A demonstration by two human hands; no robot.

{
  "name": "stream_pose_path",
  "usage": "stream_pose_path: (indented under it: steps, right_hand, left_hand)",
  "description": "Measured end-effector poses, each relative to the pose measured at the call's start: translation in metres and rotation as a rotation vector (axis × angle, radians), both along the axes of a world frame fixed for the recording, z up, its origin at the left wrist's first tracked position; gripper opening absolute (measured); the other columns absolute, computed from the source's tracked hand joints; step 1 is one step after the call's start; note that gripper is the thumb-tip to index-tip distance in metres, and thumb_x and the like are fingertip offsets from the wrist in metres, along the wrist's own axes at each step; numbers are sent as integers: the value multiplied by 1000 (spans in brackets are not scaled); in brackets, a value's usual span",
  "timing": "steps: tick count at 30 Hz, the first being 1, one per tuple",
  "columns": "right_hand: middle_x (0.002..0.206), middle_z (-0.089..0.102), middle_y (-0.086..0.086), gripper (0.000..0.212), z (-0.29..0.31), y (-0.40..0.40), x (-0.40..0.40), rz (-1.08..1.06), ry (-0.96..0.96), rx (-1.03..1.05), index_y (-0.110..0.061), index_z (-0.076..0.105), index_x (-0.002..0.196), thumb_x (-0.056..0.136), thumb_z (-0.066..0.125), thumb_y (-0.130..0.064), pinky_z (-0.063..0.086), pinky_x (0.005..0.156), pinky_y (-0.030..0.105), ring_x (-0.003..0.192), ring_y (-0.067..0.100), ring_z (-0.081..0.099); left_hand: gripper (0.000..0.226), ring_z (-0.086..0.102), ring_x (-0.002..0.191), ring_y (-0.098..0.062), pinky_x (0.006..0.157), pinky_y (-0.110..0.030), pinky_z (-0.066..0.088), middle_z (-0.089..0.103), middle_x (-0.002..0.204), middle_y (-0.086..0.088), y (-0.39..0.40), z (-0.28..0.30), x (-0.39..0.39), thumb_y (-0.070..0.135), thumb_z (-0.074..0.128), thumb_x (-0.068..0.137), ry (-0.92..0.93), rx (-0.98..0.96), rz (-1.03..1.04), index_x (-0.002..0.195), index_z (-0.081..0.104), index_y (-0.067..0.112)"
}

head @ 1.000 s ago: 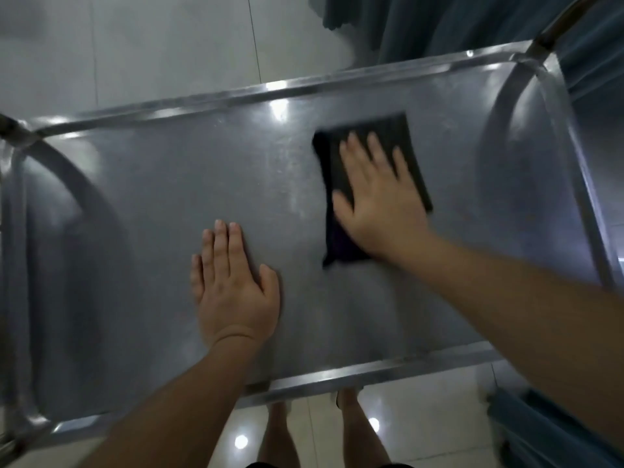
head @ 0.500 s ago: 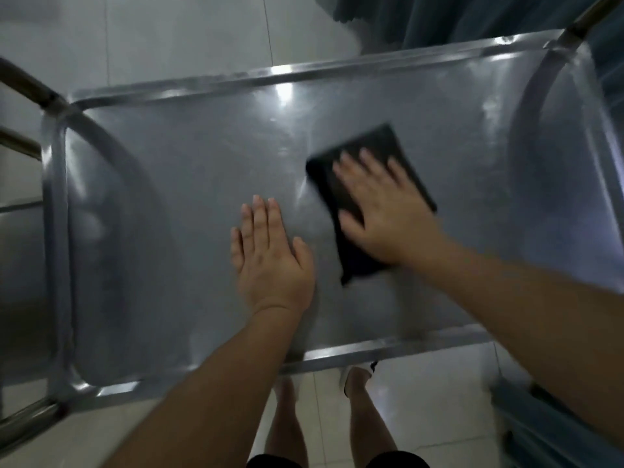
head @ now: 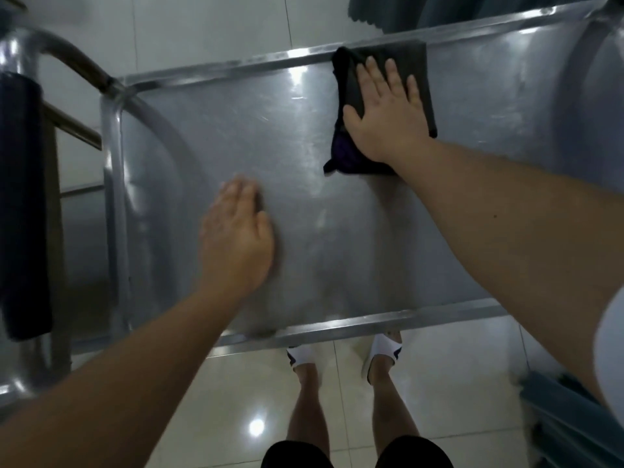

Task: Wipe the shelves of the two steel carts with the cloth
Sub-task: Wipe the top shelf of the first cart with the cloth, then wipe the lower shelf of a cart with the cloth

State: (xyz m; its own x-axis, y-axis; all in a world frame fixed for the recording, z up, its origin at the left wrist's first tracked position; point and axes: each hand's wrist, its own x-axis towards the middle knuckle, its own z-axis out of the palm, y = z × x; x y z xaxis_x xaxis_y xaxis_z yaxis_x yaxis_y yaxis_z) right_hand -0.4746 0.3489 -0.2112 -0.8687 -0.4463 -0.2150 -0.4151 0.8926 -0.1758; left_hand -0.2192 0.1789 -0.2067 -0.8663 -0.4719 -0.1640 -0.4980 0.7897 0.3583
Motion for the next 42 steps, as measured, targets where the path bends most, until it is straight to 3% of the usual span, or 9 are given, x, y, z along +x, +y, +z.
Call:
stream_pose_path:
  steps: [3, 9, 17, 23, 27, 31, 34, 36, 42]
  right_hand:
    - [175, -2, -3, 75, 0, 1, 16, 12, -3, -11, -22, 5, 168, 103, 20, -57, -5, 129, 50, 161, 22, -5]
    - [175, 6, -5, 78, -7, 24, 118, 178, -9, -48, -23, 11, 168, 102, 22, -62, 1, 130, 49, 161, 18, -2]
    - [175, 0, -4, 107, -8, 86, 264, 522, -118, -12, -23, 4, 168, 89, 30, -90, 3, 128, 51, 161, 20, -6]
    - [173, -12, -8, 105, 0, 98, 280, 575, -180, 91, -30, -11, 166, 92, 62, -20, -2, 130, 46, 159, 17, -16]
    - [170, -17, -14, 107, 20, 93, 291, 539, -273, 127, -36, -15, 162, 93, 64, -12, -15, 125, 36, 156, 11, -23]
    - [173, 5, -12, 98, 43, 81, 309, 391, -387, 106, -32, 8, 166, 92, 64, -1, -7, 123, 29, 160, 12, -1]
    - [172, 22, -4, 87, 66, 68, 316, 251, -487, 152, -30, 21, 165, 94, 56, 6, 19, 127, 39, 157, 18, 23]
    - [163, 39, 1, 79, 83, 62, 316, 246, -543, 228, -28, 32, 161, 94, 59, 4, 39, 119, 45, 145, 24, 44]
    - [125, 66, 6, 50, 115, 76, 340, 353, -530, 349, -23, 55, 135, 91, 63, -3, 53, 96, 41, 112, 27, 65]
  left_hand:
    - [65, 12, 162, -21, 130, -49, 9, 16, 176, -2, -29, -15, 38, 47, 23, 106, -68, -93, 121, 167, 22, 25]
    - [63, -2, 162, -10, 121, -21, -22, 2, 178, 6, -34, -39, 45, 50, 16, 109, -91, -158, 90, 169, 2, 32]
    - [65, -1, 162, -12, 130, -39, -4, 2, 178, 6, -34, -24, 46, 48, 20, 108, -119, -53, 85, 169, 6, 31]
    - [70, 11, 161, -24, 128, -48, 10, 15, 176, -4, -49, 15, 38, 50, 39, 106, -252, 9, -33, 167, 21, 23]
    - [68, 17, 160, -28, 128, -44, 13, 18, 175, -7, -40, 44, 65, 43, 44, 106, -292, -17, -184, 167, 23, 19]
    - [68, 13, 162, -23, 129, -45, 15, 14, 177, -2, -18, 60, 114, 42, 43, 107, -336, 58, -228, 168, 19, 23]
    - [66, 14, 162, -24, 129, -45, 17, 14, 177, -2, -1, 70, 146, 40, 42, 107, -349, 48, -265, 167, 21, 23]
    - [64, 16, 162, -23, 129, -46, 19, 16, 176, -1, 9, 78, 162, 40, 40, 107, -347, 21, -288, 167, 22, 24]
    - [63, 19, 161, -20, 130, -43, 19, 21, 175, 0, 45, 101, 196, 40, 38, 108, -340, 23, -286, 167, 24, 24]
